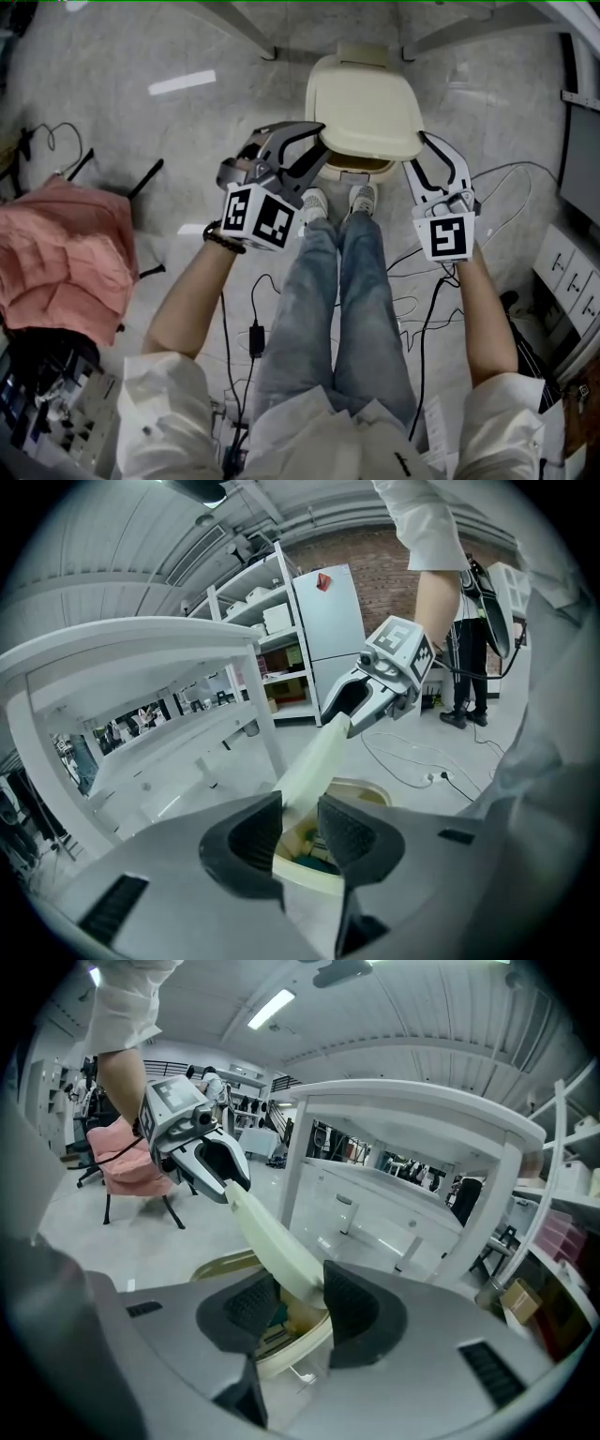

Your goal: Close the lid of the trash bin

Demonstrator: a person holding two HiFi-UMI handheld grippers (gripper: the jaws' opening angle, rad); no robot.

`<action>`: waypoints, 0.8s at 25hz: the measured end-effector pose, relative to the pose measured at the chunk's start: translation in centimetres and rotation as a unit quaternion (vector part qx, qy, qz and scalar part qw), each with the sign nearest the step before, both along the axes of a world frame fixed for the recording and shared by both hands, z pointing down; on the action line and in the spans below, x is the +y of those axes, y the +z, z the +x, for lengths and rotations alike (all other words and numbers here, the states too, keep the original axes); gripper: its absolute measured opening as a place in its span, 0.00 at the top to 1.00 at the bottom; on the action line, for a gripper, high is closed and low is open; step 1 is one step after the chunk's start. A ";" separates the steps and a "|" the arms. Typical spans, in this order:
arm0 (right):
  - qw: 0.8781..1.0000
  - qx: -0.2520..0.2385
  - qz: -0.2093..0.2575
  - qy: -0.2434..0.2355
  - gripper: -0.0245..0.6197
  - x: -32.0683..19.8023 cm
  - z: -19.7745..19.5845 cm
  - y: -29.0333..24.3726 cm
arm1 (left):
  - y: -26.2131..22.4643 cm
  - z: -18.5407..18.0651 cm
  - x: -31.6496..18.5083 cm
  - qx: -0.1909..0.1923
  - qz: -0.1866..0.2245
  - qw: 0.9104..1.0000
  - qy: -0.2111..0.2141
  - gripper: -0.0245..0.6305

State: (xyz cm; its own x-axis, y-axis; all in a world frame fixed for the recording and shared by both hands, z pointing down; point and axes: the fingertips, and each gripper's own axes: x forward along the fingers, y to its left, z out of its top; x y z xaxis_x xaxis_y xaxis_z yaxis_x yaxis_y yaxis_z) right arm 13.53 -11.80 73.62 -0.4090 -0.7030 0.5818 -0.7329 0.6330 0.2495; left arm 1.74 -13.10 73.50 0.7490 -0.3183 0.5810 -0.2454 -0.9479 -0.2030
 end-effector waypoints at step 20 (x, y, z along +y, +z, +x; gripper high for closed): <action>0.999 0.018 -0.018 -0.034 0.68 1.3 -0.2 2.1 | 1.9 -0.2 1.4 0.025 -0.061 0.997 0.038 0.72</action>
